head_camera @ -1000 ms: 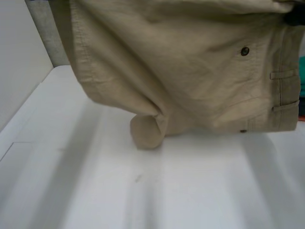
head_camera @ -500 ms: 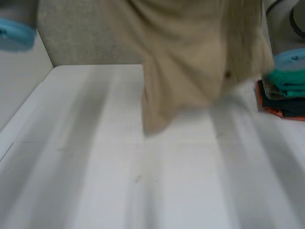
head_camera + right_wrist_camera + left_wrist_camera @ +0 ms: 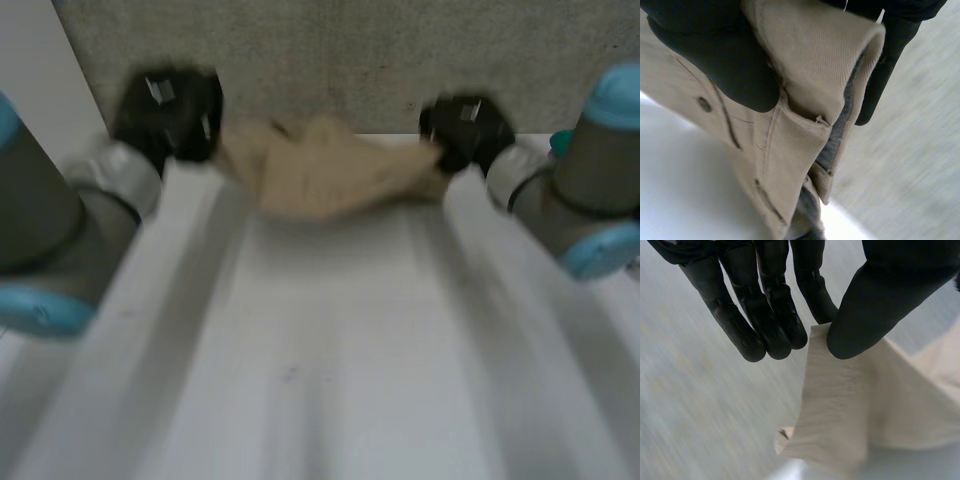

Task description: Fold the laundry.

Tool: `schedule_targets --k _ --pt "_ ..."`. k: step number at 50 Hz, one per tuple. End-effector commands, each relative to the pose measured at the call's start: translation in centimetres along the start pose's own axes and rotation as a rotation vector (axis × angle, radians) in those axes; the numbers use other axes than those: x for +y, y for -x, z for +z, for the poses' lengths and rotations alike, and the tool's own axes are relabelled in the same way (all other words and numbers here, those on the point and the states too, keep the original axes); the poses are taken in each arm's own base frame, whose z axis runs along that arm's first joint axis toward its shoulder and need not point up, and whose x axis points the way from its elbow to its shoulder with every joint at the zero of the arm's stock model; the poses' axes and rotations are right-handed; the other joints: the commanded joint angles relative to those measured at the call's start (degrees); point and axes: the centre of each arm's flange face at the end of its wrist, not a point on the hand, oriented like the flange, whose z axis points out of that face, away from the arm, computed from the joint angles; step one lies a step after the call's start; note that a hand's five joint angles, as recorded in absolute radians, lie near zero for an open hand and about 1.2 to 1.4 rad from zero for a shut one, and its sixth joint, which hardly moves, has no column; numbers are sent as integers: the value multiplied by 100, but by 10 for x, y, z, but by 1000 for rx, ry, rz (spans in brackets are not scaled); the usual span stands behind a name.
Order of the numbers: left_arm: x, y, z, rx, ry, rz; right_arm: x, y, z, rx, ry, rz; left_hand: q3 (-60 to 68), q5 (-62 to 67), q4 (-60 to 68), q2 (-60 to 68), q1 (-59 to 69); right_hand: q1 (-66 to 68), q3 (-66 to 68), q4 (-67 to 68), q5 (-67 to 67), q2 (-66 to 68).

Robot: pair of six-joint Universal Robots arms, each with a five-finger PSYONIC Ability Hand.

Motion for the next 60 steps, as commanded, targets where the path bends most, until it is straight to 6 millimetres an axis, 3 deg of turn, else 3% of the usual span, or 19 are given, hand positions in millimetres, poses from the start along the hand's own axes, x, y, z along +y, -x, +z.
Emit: schedule_targets --k 1,4,8,12,16,24,28,30,31,35,38,41,42,47,50,54,60 --pt "95 -27 -36 53 370 101 94 35 -25 -141 266 -86 1192 1324 1143 1135 1505 1579 1185 1135 1217 1347" --pt "108 -30 -51 55 490 141 101 42 -41 -187 334 -126 1192 1324 1143 1135 1505 1579 1185 1135 1217 1347" --pt "109 -29 -64 68 582 171 90 45 -60 -214 383 -151 1192 1324 1143 1135 1505 1579 1185 1135 1217 1347" --pt "104 -26 -78 101 640 194 70 48 -84 -246 433 -173 1192 1324 1143 1135 1505 1579 1185 1135 1217 1347" --pt "95 -32 -109 210 728 270 53 49 -112 -298 520 -212 1192 1324 1143 1135 1505 1579 1185 1135 1217 1347" --pt "86 -48 -161 395 857 359 46 50 -164 -509 748 -335 1192 1324 1143 1135 1505 1579 1185 1135 1217 1347" --pt "80 -55 -175 456 887 384 49 48 -172 -562 760 -371 1192 1324 1143 1135 1505 1579 1185 1135 1217 1347" --pt "76 -56 -176 469 882 394 51 47 -173 -562 759 -368 226 357 176 168 538 1579 1185 1135 1217 1347" --pt "71 -58 -174 484 867 409 52 47 -174 -562 759 -364 -1147 -1016 -1196 -1205 -835 1579 1185 1135 1217 1347" --pt "57 -58 -158 487 780 468 57 45 -173 -546 754 -360 -5808 -5676 -5857 -5865 -5495 1579 1185 1135 1217 1347" --pt "46 -58 -140 468 685 501 59 45 -173 -536 751 -356 -5808 -5676 -5857 -5865 -5495 1579 1185 1135 1217 1347" --pt "39 -56 -102 424 557 530 61 46 -172 -527 740 -352 -5808 -5676 -5857 -5865 -5495 1579 1185 1135 1217 1347" --pt "38 -55 -82 402 501 535 61 47 -172 -519 734 -350 -5808 -5676 -5857 -5865 -5495 1579 1185 1135 1217 1347" --pt "42 -69 -27 420 359 512 63 50 -173 -505 719 -343 -5808 -5676 -5857 -5865 -5495 1579 1185 1135 1217 1347" --pt "52 -83 2 478 295 486 66 52 -174 -498 713 -342 -5805 -5674 -5854 -5863 -5493 1579 1185 1135 1217 1347" --pt "75 -103 40 538 215 471 70 52 -175 -488 710 -337 -4696 -4565 -4746 -4754 -4384 1579 1185 1135 1217 1347" --pt "113 -120 70 549 188 478 75 51 -175 -470 708 -331 -3752 -3621 -3801 -3809 -3439 1579 1185 1135 1217 1347"
